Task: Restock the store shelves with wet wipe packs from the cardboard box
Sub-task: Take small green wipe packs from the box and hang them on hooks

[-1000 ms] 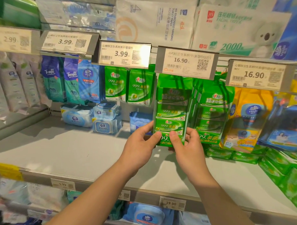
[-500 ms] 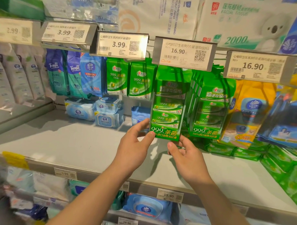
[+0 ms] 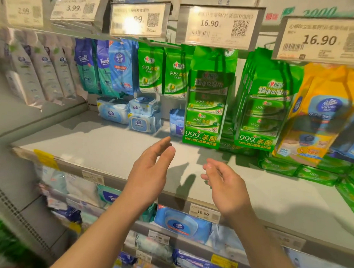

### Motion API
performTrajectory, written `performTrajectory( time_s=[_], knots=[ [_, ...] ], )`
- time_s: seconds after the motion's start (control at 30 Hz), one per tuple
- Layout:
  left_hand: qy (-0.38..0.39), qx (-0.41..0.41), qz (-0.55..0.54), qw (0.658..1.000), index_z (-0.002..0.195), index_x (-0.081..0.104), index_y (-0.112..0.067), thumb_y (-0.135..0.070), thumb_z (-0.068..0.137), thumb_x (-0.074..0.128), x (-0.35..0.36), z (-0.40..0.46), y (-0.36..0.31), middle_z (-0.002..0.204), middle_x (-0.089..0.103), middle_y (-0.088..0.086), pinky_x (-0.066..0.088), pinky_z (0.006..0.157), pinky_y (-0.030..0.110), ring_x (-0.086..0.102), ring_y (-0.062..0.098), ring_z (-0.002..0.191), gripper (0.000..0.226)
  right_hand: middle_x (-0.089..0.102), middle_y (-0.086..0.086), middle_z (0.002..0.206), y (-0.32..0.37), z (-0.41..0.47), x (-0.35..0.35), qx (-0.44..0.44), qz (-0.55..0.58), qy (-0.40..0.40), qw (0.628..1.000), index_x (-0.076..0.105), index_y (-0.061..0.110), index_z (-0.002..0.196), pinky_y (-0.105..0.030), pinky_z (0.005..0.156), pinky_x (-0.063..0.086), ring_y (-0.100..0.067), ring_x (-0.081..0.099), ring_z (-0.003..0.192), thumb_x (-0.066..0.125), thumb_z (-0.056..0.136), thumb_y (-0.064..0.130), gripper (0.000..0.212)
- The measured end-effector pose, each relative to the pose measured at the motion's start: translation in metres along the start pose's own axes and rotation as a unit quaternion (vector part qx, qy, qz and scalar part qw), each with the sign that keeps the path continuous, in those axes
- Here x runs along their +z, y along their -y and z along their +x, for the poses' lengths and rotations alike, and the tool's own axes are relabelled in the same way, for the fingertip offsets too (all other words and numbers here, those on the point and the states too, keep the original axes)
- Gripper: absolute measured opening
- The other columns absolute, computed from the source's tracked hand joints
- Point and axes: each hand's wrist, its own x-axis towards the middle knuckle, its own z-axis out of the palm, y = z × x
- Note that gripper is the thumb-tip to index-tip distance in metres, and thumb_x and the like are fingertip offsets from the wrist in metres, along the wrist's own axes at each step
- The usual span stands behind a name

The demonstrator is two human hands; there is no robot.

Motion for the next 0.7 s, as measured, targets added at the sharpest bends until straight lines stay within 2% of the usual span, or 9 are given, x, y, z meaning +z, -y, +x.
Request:
performTrajectory(
  time_s=[0.1,0.17,0.23,0.3,0.4,0.5,0.57,0.63,0.7],
  knots=[
    [-0.02,0.001,0.049,0.999,0.134,0.06,-0.044,-0.058,0.091,0.054,-0.01,-0.015,0.008,0.133,0.062,-0.024,0.037,0.118,0.034,0.052,-0.007,0.127,0.045,0.073,0.012,0.117,0.001,-0.005,0.006,-0.017,-0.013,0.024,0.999,0.067,0.031,0.127,-0.039,0.104,0.051,-0.007,0.069,0.106,0.058,0.1,0.043,0.031],
    [-0.024,0.002,0.064,0.998,0.135,0.058,-0.045,-0.063,0.087,0.051,-0.02,-0.025,0.016,0.135,0.06,-0.027,0.036,0.115,0.028,0.049,-0.011,0.128,0.051,0.071,0.015,0.119,0.004,-0.011,0.011,-0.018,-0.028,0.044,0.998,0.066,0.026,0.132,-0.027,0.102,0.049,0.0,0.066,0.106,0.058,0.101,0.039,0.034],
    [-0.027,0.0,0.077,0.997,0.136,0.057,-0.048,-0.069,0.085,0.048,-0.033,-0.035,0.022,0.136,0.058,-0.029,0.036,0.11,0.024,0.047,-0.015,0.127,0.055,0.068,0.02,0.119,0.008,-0.019,0.016,-0.022,-0.045,0.065,0.997,0.066,0.03,0.131,-0.019,0.099,0.046,0.008,0.062,0.106,0.057,0.102,0.038,0.032],
    [-0.029,-0.002,0.105,0.994,0.139,0.055,-0.046,-0.07,0.092,0.046,-0.049,-0.046,0.028,0.138,0.054,-0.032,0.036,0.105,0.021,0.045,-0.018,0.126,0.054,0.068,0.021,0.122,0.012,-0.027,0.025,-0.043,-0.065,0.075,0.994,0.069,0.03,0.128,-0.021,0.104,0.045,0.006,0.062,0.11,0.057,0.102,0.037,0.03],
    [-0.037,-0.01,0.137,0.99,0.14,0.054,-0.047,-0.068,0.092,0.042,-0.081,-0.064,0.038,0.134,0.05,-0.038,0.035,0.108,0.025,0.044,-0.013,0.129,0.054,0.069,0.022,0.125,0.021,-0.038,0.045,-0.072,-0.085,0.087,0.99,0.072,0.031,0.126,-0.02,0.107,0.044,0.007,0.061,0.115,0.056,0.102,0.037,0.03],
    [-0.047,-0.022,0.161,0.986,0.141,0.053,-0.048,-0.069,0.09,0.042,-0.121,-0.082,0.049,0.134,0.046,-0.042,0.033,0.114,0.027,0.041,-0.011,0.134,0.057,0.068,0.028,0.114,0.033,-0.053,0.073,-0.085,-0.086,0.107,0.987,0.071,0.037,0.124,-0.012,0.093,0.048,0.018,0.062,0.095,0.054,0.102,0.039,0.028],
    [-0.066,-0.029,0.161,0.984,0.142,0.054,-0.046,-0.071,0.091,0.044,-0.153,-0.098,0.057,0.141,0.045,-0.038,0.029,0.119,0.028,0.034,-0.017,0.136,0.057,0.067,0.032,0.101,0.044,-0.067,0.097,-0.092,-0.088,0.127,0.984,0.069,0.046,0.125,-0.023,0.09,0.053,0.016,0.063,0.089,0.053,0.1,0.046,0.03],
    [-0.095,-0.047,0.18,0.978,0.143,0.05,-0.045,-0.079,0.086,0.04,-0.188,-0.115,0.065,0.15,0.041,-0.031,0.02,0.125,0.029,0.025,-0.014,0.143,0.067,0.066,0.03,0.121,0.058,-0.082,0.127,-0.106,-0.108,0.162,0.975,0.064,0.047,0.131,-0.03,0.103,0.051,0.013,0.059,0.111,0.049,0.1,0.051,0.035],
    [-0.122,-0.068,0.218,0.966,0.149,0.044,-0.042,-0.082,0.081,0.032,-0.225,-0.134,0.072,0.157,0.032,-0.025,0.01,0.126,0.026,0.014,-0.005,0.15,0.08,0.053,0.029,0.141,0.071,-0.097,0.163,-0.138,-0.15,0.208,0.957,0.059,0.043,0.14,-0.027,0.115,0.038,0.008,0.047,0.131,0.046,0.101,0.052,0.042]
  ],
)
